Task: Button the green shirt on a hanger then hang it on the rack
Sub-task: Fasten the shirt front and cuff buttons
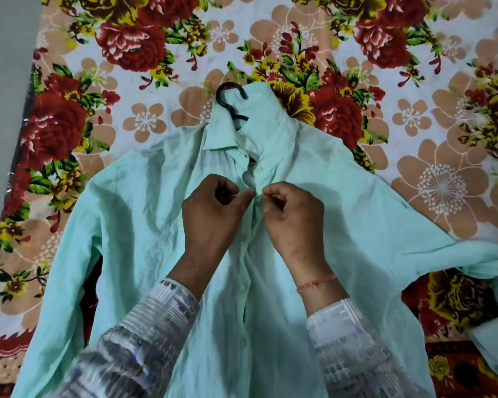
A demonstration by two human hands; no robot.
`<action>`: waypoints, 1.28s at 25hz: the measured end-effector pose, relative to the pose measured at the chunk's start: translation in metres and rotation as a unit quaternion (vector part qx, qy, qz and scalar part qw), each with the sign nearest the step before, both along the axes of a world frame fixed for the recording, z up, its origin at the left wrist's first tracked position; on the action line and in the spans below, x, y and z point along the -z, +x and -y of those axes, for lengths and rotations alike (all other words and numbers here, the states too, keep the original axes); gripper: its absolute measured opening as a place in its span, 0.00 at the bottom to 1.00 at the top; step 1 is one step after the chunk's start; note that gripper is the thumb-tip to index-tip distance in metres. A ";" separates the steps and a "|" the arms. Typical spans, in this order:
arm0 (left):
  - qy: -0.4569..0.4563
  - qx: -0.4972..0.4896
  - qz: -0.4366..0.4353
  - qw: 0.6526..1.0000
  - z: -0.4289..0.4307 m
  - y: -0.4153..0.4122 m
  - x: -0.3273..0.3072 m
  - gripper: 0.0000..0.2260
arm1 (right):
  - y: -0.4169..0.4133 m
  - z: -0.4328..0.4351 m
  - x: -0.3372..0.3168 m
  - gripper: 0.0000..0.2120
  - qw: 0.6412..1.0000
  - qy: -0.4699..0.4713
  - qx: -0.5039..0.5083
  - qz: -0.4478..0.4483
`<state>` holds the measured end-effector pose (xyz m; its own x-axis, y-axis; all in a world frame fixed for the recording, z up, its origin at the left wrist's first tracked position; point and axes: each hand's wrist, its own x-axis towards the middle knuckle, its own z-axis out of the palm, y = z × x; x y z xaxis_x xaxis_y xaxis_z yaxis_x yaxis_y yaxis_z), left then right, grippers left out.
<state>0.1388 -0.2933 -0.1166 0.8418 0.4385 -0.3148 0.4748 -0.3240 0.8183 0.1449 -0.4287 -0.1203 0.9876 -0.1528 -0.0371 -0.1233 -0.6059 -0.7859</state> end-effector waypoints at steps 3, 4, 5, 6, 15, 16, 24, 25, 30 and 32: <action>0.020 0.015 -0.028 0.999 0.010 0.017 0.002 0.14 | 0.016 -0.006 0.013 0.08 0.997 -0.048 -0.059 -0.035; 0.026 0.015 -0.040 0.999 0.012 0.022 0.004 0.11 | 0.018 -0.007 0.016 0.08 0.996 -0.049 -0.063 -0.049; 0.029 0.009 -0.048 0.998 0.012 0.025 0.007 0.09 | 0.018 -0.007 0.019 0.08 0.995 -0.045 -0.062 -0.058; 0.019 -0.002 -0.055 0.998 0.010 0.026 0.010 0.08 | 0.016 -0.008 0.021 0.09 0.996 -0.043 -0.059 -0.059; -0.249 -0.033 -0.039 0.967 -0.013 0.016 0.030 0.09 | 0.017 -0.016 0.023 0.04 0.996 -0.077 -0.035 -0.032; -0.259 -0.028 -0.034 0.965 -0.015 0.015 0.031 0.10 | 0.020 -0.016 0.021 0.03 0.998 -0.046 -0.005 -0.047; -0.291 0.005 -0.017 0.957 -0.022 0.012 0.030 0.09 | 0.025 -0.020 0.017 0.08 0.992 0.039 -0.009 -0.124; -0.294 0.003 -0.018 0.955 -0.023 0.012 0.030 0.09 | 0.026 -0.020 0.016 0.09 0.992 0.031 -0.014 -0.119; -0.267 -0.008 -0.018 0.963 -0.019 0.014 0.026 0.11 | 0.028 -0.018 0.017 0.10 0.987 0.059 -0.011 -0.150; -0.262 -0.010 -0.016 0.965 -0.017 0.014 0.027 0.13 | 0.028 -0.016 0.019 0.10 0.982 0.085 -0.006 -0.168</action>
